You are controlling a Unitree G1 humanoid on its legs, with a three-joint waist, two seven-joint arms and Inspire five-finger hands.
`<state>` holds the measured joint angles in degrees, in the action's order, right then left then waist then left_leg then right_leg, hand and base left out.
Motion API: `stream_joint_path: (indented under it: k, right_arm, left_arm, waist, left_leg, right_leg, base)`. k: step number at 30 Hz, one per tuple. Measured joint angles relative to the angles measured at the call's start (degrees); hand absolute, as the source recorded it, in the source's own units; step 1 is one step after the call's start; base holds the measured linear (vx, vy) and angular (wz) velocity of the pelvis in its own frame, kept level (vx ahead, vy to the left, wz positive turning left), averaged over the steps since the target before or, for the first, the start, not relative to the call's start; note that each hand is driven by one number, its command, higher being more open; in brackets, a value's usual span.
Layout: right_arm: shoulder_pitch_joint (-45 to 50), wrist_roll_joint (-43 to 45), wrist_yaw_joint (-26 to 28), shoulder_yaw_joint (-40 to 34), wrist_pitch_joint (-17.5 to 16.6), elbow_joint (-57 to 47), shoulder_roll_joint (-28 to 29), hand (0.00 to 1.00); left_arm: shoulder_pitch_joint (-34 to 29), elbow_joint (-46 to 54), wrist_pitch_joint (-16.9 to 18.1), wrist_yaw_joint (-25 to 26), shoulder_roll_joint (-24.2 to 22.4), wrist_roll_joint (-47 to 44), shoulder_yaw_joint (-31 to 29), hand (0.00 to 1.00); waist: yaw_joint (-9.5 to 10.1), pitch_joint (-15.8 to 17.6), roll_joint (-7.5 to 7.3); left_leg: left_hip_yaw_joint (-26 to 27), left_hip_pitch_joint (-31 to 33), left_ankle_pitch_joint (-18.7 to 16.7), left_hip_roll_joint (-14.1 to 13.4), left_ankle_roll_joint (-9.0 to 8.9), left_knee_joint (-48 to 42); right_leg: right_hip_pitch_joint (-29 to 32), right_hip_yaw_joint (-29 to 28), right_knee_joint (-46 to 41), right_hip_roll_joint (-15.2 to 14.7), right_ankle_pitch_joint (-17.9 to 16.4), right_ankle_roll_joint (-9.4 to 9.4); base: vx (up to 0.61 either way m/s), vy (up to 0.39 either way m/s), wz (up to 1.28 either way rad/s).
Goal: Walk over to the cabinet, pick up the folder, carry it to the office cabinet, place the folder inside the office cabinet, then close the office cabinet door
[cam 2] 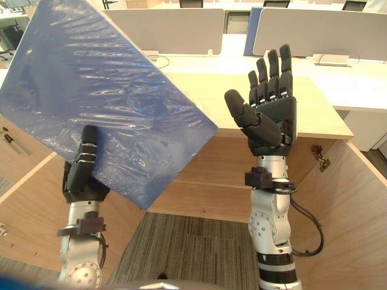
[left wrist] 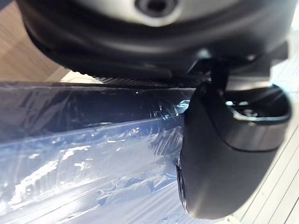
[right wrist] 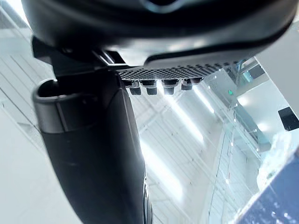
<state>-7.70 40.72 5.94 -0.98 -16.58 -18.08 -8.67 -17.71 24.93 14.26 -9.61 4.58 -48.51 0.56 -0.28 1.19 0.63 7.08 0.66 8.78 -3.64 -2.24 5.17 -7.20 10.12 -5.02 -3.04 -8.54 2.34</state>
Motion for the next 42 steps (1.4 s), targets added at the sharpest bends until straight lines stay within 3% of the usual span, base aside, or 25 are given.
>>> stream_joint_path:
  k: [13, 20, 21, 27, 28, 35, 38, 40, 42]
  right_arm:
    - [-12.43, 2.1, 8.12, 9.4, 5.34, 8.1, -15.95, 1.0]
    - [-14.47, 4.54, 10.94, 14.53, 7.71, 11.05, -24.13, 1.0]
    - [-14.91, 4.75, 11.34, 15.85, 7.89, 11.78, -25.77, 0.0]
    - [-18.56, 9.94, 12.52, 24.51, 9.53, 13.43, -35.55, 0.0]
    - [-19.05, 10.68, 12.58, 25.43, 9.74, 13.43, -36.79, 0.0]
    - [-21.37, 13.48, 16.09, 29.11, 9.9, 10.33, -46.79, 0.0]
    - [-22.75, 8.35, 15.45, 28.92, 9.88, 9.29, -49.04, 0.0]
    - [-23.09, 3.49, 15.71, 28.7, 10.03, 7.79, -49.99, 0.0]
    - [-23.12, -0.59, 16.32, 28.72, 10.05, 5.67, -49.08, 0.0]
  left_arm:
    - [5.51, -1.57, 0.16, -4.26, 7.56, 11.64, 1.5, 0.0]
    - [5.77, -1.46, 0.31, -3.27, 11.38, 13.87, 1.2, 0.0]
    - [5.77, -1.45, 0.31, -3.03, 12.14, 14.31, 1.21, 0.0]
    - [5.77, -1.35, 0.37, -1.42, 17.15, 14.71, 1.26, 0.0]
    - [5.77, -1.33, 0.47, -1.31, 17.71, 14.7, 1.26, 1.0]
    - [5.54, -3.94, 1.63, -1.11, 22.49, 10.65, 2.63, 1.0]
    - [5.51, -10.03, 1.34, -5.86, 27.28, 4.57, 8.78, 1.0]
    - [5.55, -16.67, -1.54, -11.48, 31.2, 1.9, 15.72, 1.0]
    - [5.68, -22.57, -4.6, -15.7, 32.08, 1.49, 21.01, 1.0]
  waist:
    - [0.07, -0.56, 0.89]
    - [0.12, -0.57, 0.91]
    - [0.13, -0.57, 0.91]
    - [0.31, -0.59, 0.93]
    - [0.33, -0.59, 0.93]
    - [0.91, -0.58, 0.91]
    - [1.01, -0.64, 0.9]
    - [1.17, -0.65, 0.8]
    - [1.02, -0.68, 0.76]
  left_leg:
    - [0.02, -0.04, 0.8, -0.07, 0.22, 0.23]
    - [-0.09, 0.11, 0.98, -0.1, 0.1, 0.23]
    - [-0.11, 0.18, 1.0, -0.15, 0.09, 0.23]
    - [-0.16, 0.45, 1.07, -0.36, -0.01, 0.23]
    - [-0.16, 0.46, 1.07, -0.37, -0.01, 0.23]
    - [-0.2, 0.9, 1.06, -0.37, -0.03, 0.23]
    - [-0.19, 1.38, 1.08, -0.39, -0.04, 0.23]
    - [-0.1, 1.56, 1.08, -0.33, -0.04, 0.24]
    - [0.24, 1.96, 1.08, -0.43, -0.04, 0.24]
  right_leg:
    - [0.09, -0.05, 0.07, 0.32, 0.9, -0.14]
    - [0.15, 0.06, 0.16, 0.4, 1.03, -0.28]
    - [0.21, 0.07, 0.17, 0.46, 1.06, -0.32]
    - [0.33, 0.13, 0.39, 0.73, 1.19, -0.53]
    - [0.33, 0.13, 0.4, 0.74, 1.19, -0.53]
    - [0.67, 0.17, 0.41, 0.75, 1.19, -0.53]
    - [1.21, 0.13, 0.28, 0.74, 1.19, -0.53]
    - [1.51, -0.04, 0.23, 0.64, 1.19, -0.52]
    - [2.18, -0.47, 0.05, 0.7, 1.18, -0.52]
  base:
    - [-0.04, 0.007, -0.01]
    - [0.0, 0.0, 0.0]
    - [0.0, 0.0, 0.0]
    - [0.0, 0.0, 0.0]
    - [0.0, 0.0, 0.0]
    - [0.0, 0.0, 0.0]
    - [0.0, 0.0, 0.0]
    - [-0.01, 0.002, -0.02]
    - [0.0, -0.001, -0.09]
